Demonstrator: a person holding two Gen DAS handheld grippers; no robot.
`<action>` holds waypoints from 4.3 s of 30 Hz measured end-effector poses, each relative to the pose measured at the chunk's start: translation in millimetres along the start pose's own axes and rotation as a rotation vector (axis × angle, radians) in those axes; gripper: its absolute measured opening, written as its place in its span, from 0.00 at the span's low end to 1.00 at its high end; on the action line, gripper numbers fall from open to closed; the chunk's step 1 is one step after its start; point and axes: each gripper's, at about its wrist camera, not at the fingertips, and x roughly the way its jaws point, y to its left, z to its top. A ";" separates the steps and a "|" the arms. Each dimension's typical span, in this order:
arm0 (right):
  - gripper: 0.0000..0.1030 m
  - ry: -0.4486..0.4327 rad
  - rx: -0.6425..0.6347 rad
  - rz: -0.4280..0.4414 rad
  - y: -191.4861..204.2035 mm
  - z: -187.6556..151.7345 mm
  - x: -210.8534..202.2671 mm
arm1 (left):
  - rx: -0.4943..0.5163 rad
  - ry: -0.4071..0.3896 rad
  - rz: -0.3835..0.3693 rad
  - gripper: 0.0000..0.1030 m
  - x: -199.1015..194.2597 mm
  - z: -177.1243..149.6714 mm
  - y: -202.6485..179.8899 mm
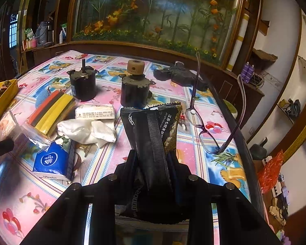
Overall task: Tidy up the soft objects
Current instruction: 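Carry the pink tissue pack and black snack bag over the tray with both grippers, then open both grippers to release the pink pack and black bag into the tray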
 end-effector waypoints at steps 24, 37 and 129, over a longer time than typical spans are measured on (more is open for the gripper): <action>0.31 -0.095 -0.042 -0.065 20.4 -0.3 -25.6 | 0.008 -0.033 0.005 0.51 -14.3 0.9 -3.1; 0.31 -0.136 0.012 0.037 24.7 0.1 -41.0 | -0.012 -0.051 0.001 0.51 -23.7 4.1 3.3; 0.43 0.193 -0.234 0.861 362.9 49.4 -41.4 | -0.466 -0.053 0.327 0.56 -105.2 -92.5 244.1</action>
